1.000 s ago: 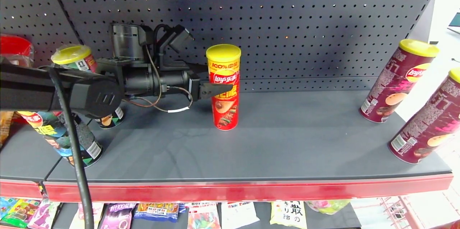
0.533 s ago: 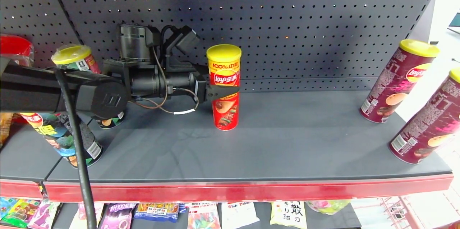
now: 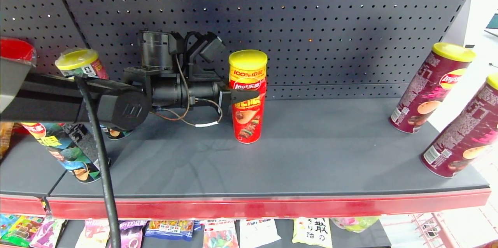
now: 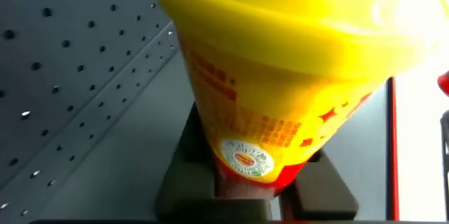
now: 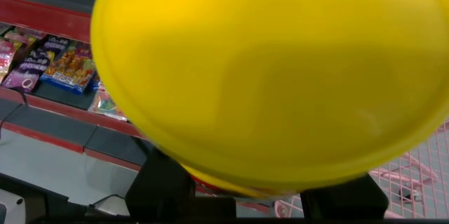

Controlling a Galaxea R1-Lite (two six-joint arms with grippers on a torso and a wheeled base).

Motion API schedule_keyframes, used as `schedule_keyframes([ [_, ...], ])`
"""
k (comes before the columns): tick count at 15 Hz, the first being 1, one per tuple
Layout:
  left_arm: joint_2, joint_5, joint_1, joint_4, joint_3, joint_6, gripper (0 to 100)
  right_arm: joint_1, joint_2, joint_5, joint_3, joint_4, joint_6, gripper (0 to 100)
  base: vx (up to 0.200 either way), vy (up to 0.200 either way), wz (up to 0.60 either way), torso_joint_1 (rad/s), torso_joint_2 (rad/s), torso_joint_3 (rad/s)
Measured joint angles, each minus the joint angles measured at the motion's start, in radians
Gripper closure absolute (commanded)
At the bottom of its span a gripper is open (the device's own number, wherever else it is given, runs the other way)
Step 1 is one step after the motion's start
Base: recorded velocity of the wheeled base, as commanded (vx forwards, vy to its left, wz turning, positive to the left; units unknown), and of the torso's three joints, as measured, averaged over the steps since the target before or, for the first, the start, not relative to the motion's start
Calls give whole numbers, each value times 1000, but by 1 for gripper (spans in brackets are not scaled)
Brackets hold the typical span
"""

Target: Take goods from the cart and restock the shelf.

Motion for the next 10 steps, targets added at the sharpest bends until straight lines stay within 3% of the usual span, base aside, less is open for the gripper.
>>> schedule_keyframes([
  [4, -80, 0, -40, -3, 117, -40, 100, 0, 2, 0, -1, -1, 0, 100, 0, 0, 0, 0, 0, 0],
  [7, -170, 6, -68, -19, 262, -51, 100, 1, 4, 1, -2, -3, 0, 100, 0, 0, 0, 0, 0, 0],
  [10, -220, 16, -85, -53, 330, -61, 100, 1, 5, 5, -2, -2, 0, 100, 0, 0, 0, 0, 0, 0],
])
